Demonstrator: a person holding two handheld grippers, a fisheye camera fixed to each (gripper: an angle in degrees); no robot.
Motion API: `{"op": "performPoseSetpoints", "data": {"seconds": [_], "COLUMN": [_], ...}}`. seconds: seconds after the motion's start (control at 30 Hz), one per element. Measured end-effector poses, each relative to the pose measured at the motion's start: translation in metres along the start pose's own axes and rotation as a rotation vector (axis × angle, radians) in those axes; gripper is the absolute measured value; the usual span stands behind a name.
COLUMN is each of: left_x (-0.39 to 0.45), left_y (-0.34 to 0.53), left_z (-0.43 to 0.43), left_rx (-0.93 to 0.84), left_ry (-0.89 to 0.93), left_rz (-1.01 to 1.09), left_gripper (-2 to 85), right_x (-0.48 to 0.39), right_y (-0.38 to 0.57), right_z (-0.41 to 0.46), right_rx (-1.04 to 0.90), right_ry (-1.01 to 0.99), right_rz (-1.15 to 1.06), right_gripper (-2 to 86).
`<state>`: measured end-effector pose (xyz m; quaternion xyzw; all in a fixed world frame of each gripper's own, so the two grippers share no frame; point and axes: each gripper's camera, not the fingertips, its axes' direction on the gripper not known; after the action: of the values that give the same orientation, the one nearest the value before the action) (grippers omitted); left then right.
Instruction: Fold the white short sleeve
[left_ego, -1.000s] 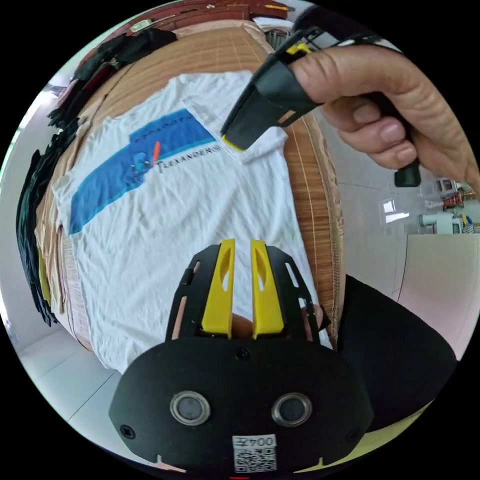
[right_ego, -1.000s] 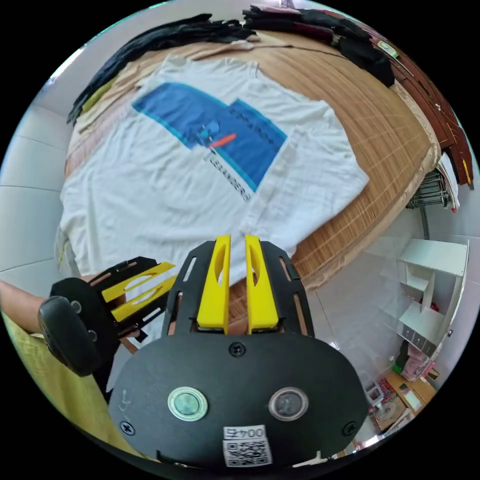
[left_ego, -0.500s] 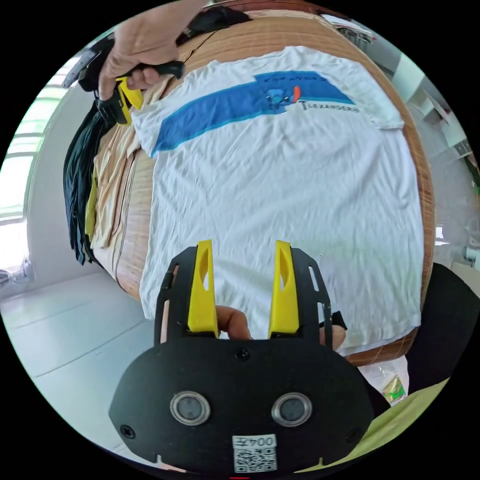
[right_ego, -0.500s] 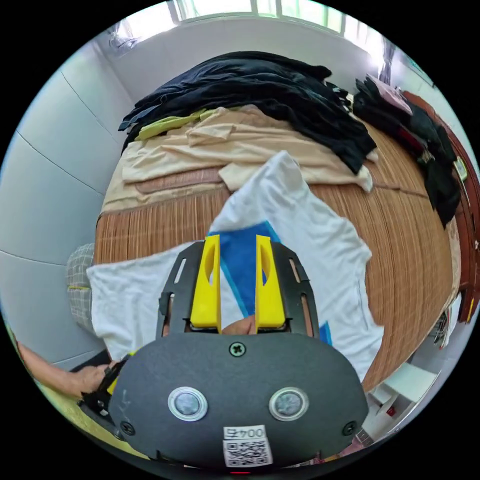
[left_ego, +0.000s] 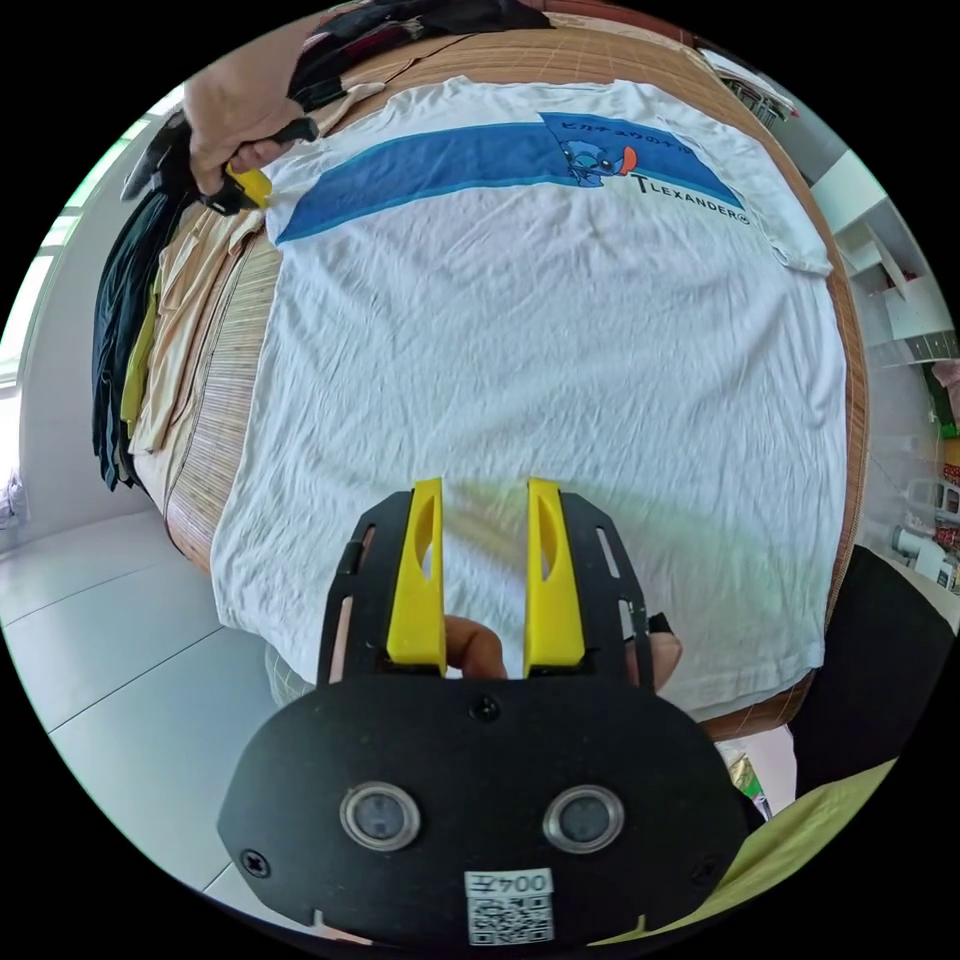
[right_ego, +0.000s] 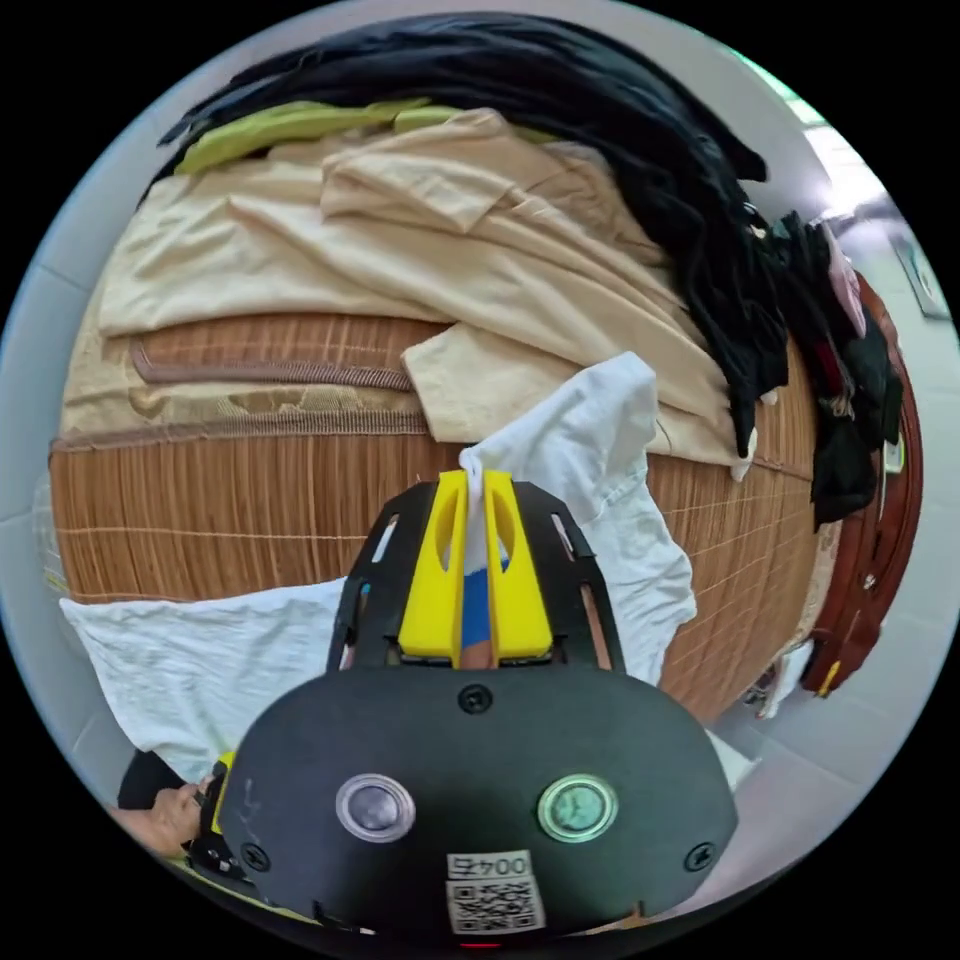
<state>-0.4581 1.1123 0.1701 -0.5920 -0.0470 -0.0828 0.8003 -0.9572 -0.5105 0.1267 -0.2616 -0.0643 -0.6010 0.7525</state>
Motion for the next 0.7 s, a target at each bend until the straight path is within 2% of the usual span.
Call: {"op": "performPoseSetpoints", "data": {"seconds": [0.03,0.13,0.27,0.37,0.5,0.57,0.7], "left_x": [-0.001,0.000,0.009,0.014,0.020,0.023,0.021], "left_y": [-0.001,-0.001,-0.002,-0.002,-0.001,-0.001,0.000], "left_z": [-0.003,-0.011,-0.024,-0.032,-0.042,-0.048,-0.057], "left_rx": [-0.001,0.006,0.012,0.013,0.015,0.015,0.014], "left_ry": [0.002,0.000,-0.022,-0.032,-0.034,-0.040,-0.021], "left_rz": [-0.002,0.002,0.023,0.029,0.036,0.043,0.031], "left_gripper": [12.6,12.5,11.5,10.4,9.3,8.8,8.3], "right_x": [0.016,0.063,0.102,0.102,0.057,0.036,0.014], "right_y": [0.021,0.087,0.138,0.150,0.118,0.092,0.037], "right_z": [-0.017,-0.030,0.005,-0.013,-0.066,-0.070,-0.026], "right_rx": [0.114,0.284,0.174,0.212,0.305,0.251,-0.093], "right_ry": [-0.075,-0.232,-0.432,-0.360,-0.165,-0.122,-0.025], "right_rz": [0.084,0.334,0.517,0.478,0.223,0.125,0.067], "right_gripper": [3.6,3.9,7.3,8.3,8.0,7.8,7.7]}}
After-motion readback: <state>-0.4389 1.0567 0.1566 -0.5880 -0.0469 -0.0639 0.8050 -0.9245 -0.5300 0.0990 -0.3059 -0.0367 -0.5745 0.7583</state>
